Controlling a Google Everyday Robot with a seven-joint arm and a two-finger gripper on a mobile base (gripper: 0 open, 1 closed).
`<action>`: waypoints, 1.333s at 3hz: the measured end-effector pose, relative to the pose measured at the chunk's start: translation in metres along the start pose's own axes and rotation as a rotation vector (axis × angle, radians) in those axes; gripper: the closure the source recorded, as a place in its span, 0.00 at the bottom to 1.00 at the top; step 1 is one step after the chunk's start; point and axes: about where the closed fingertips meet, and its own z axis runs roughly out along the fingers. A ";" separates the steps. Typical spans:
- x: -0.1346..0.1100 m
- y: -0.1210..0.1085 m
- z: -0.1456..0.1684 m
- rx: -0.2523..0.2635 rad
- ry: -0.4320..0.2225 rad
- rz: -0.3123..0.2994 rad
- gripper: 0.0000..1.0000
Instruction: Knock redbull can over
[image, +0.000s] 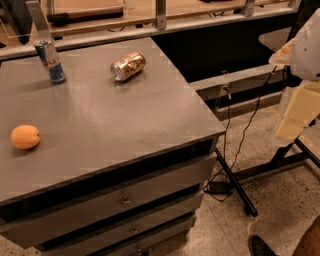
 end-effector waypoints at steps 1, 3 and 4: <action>0.000 0.000 0.000 0.000 0.000 0.000 0.00; -0.047 -0.057 0.008 0.069 -0.230 -0.037 0.00; -0.082 -0.081 0.015 0.101 -0.393 -0.086 0.00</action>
Offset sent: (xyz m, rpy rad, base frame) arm 0.0609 0.0252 0.0118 0.1344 -0.0960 0.0152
